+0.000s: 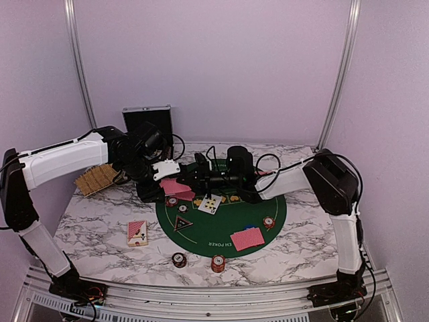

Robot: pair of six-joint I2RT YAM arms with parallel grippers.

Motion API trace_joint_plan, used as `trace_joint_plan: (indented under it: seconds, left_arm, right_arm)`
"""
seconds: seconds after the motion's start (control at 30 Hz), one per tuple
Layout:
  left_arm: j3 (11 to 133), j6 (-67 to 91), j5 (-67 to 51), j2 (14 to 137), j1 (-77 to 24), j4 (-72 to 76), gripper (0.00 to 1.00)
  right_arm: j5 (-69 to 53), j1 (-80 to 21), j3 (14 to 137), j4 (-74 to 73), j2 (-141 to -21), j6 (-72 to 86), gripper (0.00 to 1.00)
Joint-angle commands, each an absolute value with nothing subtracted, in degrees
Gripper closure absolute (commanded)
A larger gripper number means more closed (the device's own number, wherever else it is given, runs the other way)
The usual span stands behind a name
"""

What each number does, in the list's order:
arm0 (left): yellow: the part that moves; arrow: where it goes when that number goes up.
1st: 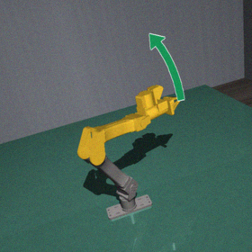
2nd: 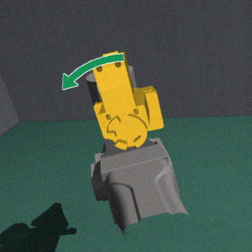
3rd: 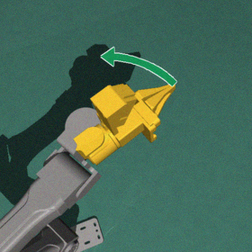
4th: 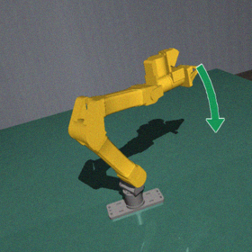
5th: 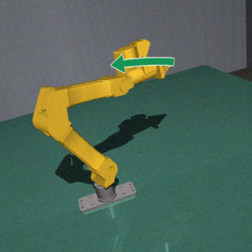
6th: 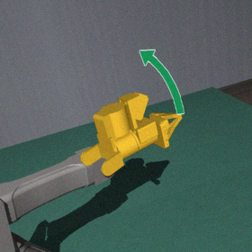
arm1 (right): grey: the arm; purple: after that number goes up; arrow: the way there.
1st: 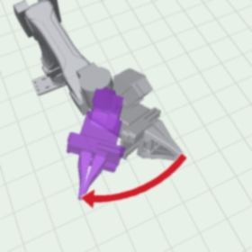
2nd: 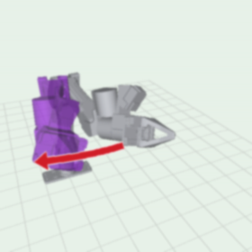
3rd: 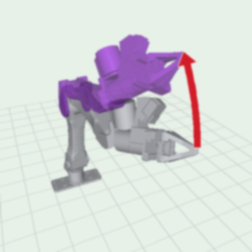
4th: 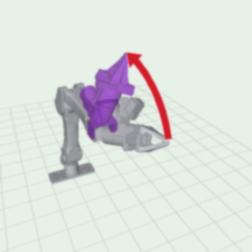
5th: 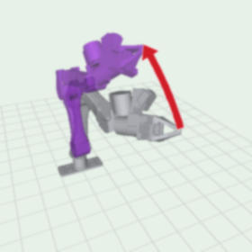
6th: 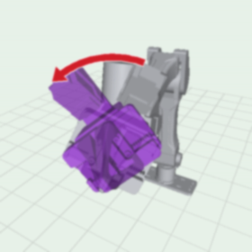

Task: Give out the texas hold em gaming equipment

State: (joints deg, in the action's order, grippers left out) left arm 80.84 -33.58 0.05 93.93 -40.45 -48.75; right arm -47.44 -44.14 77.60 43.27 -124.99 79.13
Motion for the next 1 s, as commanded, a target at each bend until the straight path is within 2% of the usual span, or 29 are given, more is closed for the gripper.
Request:
trace_joint_plan:
  seconds: [0.0, 0.17, 0.6, 0.8, 0.97]
  left_arm:
    - [81.39, -33.47, -0.3, 93.49, -40.34, -49.04, 1.0]
    - [81.38, -33.62, -0.28, 93.54, -40.32, -49.03, 1.0]
    - [81.21, -33.4, -0.3, 93.59, -40.26, -49.04, 1.0]
    - [80.8, -33.3, 1.69, 93.3, -40.25, -49.04, 1.0]
    - [80.16, -33.09, 1.55, 92.86, -40.08, -49.02, 1.0]
  right_arm:
    - [-47.74, -43.48, 76.54, 47.08, -122.39, 81.27, 0.89]
    - [-47.49, -42.88, 74.11, 50.16, -120.68, 83.29, 0.99]
    - [-47.37, -37.29, 69.52, 42.59, -114.01, 76.73, 1.0]
    - [-45.29, -32.65, 69.74, 25.14, -108.28, 63.39, 1.0]
    - [-28.32, -31.19, 81.22, -10.2, -106.22, 36.35, 1.0]
